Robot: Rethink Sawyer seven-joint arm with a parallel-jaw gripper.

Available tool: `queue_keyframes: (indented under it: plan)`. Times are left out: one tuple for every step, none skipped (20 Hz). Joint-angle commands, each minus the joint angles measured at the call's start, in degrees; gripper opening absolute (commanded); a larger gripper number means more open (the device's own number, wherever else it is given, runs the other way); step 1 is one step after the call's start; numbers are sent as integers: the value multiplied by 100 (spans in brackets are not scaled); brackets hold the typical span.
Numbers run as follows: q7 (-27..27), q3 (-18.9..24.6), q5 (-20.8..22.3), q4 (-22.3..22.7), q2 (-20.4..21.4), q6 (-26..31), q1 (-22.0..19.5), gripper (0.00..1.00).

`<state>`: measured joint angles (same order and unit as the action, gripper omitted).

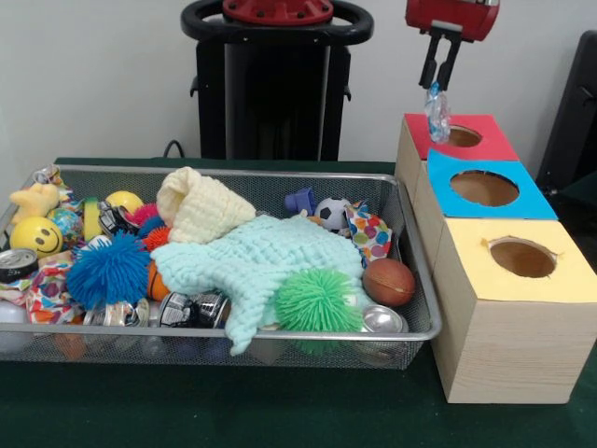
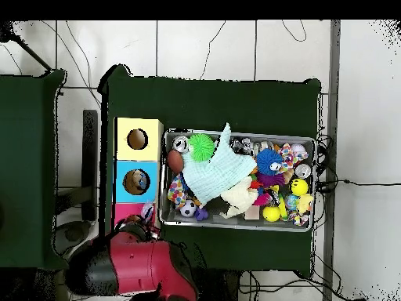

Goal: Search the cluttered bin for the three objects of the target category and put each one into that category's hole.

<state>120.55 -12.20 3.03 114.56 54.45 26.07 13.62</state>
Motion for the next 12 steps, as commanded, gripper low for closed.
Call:
queue_keyframes:
  plan:
    - [1660, -296, -448, -628, -347, 266, 175, 0]
    - [1670, -330, -475, -674, -362, 307, 221, 0]
    - [1669, -347, -505, -704, -377, 328, 249, 0]
    - [1677, -368, -528, -740, -412, 339, 284, 0]
    - [1685, -384, -557, -764, -441, 341, 305, 0]
    - [1688, -411, -579, -803, -470, 352, 331, 0]
    - [1685, -428, -609, -830, -505, 353, 345, 0]
    - [1687, -461, -630, -859, -557, 330, 374, 0]
    - [1664, -455, -676, -863, -588, 301, 362, 0]
    - [1650, -473, -698, -893, -625, 290, 374, 0]
    - [1644, -486, -728, -910, -654, 278, 377, 0]
    - [1618, -479, -754, -924, -675, 263, 364, 0]
